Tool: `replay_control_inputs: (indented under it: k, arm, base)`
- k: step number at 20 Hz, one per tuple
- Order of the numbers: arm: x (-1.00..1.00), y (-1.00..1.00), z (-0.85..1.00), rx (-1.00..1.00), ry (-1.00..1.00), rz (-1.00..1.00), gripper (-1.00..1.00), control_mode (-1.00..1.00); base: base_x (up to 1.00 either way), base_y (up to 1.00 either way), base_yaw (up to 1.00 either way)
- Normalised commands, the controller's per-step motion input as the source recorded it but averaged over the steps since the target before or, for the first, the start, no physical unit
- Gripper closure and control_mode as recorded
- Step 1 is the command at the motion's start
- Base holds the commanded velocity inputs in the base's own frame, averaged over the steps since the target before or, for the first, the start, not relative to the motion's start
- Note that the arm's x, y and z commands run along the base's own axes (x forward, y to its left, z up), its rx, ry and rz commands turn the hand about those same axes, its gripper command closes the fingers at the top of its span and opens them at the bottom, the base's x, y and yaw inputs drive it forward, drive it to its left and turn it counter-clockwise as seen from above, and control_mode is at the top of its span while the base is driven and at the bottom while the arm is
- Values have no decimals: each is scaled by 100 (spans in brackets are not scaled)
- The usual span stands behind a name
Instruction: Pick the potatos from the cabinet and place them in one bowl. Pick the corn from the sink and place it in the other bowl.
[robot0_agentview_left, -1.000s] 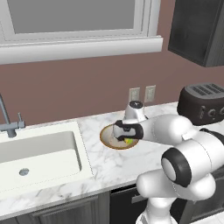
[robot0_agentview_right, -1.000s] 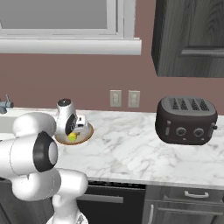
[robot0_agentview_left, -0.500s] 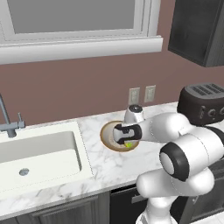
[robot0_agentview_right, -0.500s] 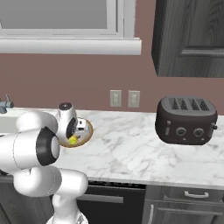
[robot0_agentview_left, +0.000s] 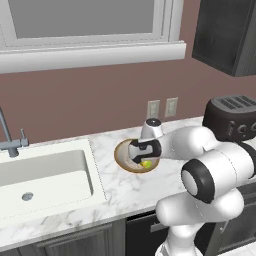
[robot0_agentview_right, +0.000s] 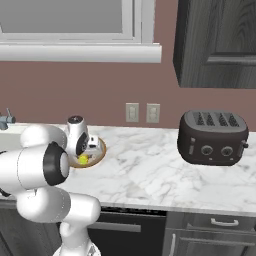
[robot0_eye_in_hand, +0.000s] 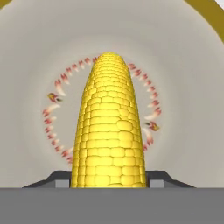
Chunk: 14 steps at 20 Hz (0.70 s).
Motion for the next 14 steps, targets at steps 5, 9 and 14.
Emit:
replay_control_inputs:
  k: [5,9,14]
  arm:
    - [0,0,27,0,0,0,-100,-100]
    - [5,0,48,0,0,0,-100,-100]
    - [-24,0,48,0,0,0,-100,-100]
  base:
    - [0,0,0]
    - [0,0,0]
    - [0,0,0]
